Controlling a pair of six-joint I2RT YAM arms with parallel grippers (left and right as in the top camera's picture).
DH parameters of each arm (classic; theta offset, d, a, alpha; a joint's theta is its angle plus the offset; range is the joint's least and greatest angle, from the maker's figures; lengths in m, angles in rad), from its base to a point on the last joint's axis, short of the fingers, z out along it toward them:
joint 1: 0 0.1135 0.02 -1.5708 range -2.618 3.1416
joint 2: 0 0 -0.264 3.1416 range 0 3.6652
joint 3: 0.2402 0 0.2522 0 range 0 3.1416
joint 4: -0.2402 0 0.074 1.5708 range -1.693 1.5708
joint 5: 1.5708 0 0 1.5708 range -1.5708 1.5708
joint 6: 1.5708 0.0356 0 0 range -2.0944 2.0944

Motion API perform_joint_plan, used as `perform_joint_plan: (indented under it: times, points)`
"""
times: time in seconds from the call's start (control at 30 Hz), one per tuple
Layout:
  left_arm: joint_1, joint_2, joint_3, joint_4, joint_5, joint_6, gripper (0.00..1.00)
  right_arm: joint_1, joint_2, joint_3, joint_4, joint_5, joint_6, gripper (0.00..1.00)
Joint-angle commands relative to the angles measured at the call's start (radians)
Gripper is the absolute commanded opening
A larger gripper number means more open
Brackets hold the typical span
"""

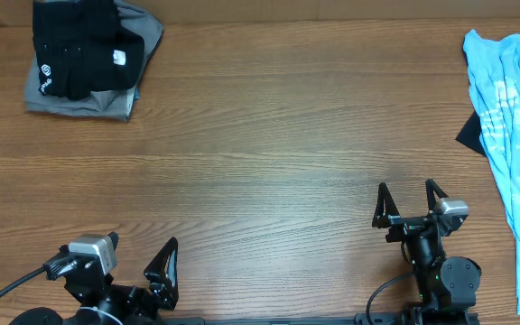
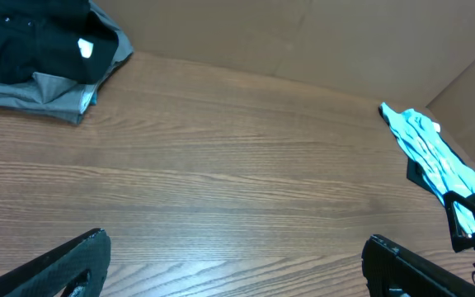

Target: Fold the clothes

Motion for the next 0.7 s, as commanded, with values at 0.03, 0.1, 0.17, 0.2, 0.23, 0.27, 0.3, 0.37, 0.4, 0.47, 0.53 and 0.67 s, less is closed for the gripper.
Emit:
perform_joint_plan:
  times: [0.03,0.1,0.17,0.2,0.23,0.27,0.3,0.37,0.4,0.47,0.53,0.67]
  points:
    - [-0.005,-0.009,-0.002,0.001,0.004,-0.014,1.0,-0.006,-0.012,-0.011,0.006,-0.003,-0.007,1.0]
    - [-0.005,-0.009,-0.002,0.0,0.004,-0.014,1.0,-0.006,-0.012,-0.011,0.006,-0.003,-0.007,1.0]
    - [-0.005,-0.009,-0.002,0.0,0.004,-0.014,1.0,-0.006,-0.012,-0.011,0.006,-0.003,-0.007,1.0]
    - [-0.005,-0.009,-0.002,-0.002,0.004,-0.014,1.0,-0.006,-0.012,-0.011,0.006,-0.003,-0.007,1.0]
    - [-0.005,-0.009,-0.002,-0.01,0.004,-0.014,1.0,-0.006,-0.012,-0.011,0.006,-0.003,-0.007,1.0]
    - [-0.005,-0.009,-0.002,-0.022,0.003,-0.014,1.0,-0.006,-0.012,-0.011,0.006,-0.003,-0.007,1.0]
    - [-0.005,-0.009,-0.002,-0.032,0.003,-0.014,1.0,-0.006,-0.012,-0.011,0.006,-0.003,-0.007,1.0]
    - [-0.005,-0.009,-0.002,-0.053,-0.002,-0.013,1.0,-0.006,-0.012,-0.011,0.006,-0.003,-0.007,1.0]
    - [-0.005,-0.009,-0.002,-0.047,-0.016,-0.014,1.0,-0.006,-0.012,-0.011,0.006,-0.003,-0.007,1.0]
    - [-0.005,-0.009,-0.005,-0.044,-0.001,-0.028,1.0,-0.006,-0.012,-0.011,0.006,-0.003,-0.007,1.0]
    - [-0.005,-0.009,-0.019,-0.04,0.021,-0.043,1.0,-0.006,-0.012,-0.011,0.006,-0.003,-0.007,1.0]
    - [-0.005,-0.016,-0.124,0.022,0.05,-0.121,1.0,-0.006,-0.012,-0.011,0.006,-0.003,-0.007,1.0]
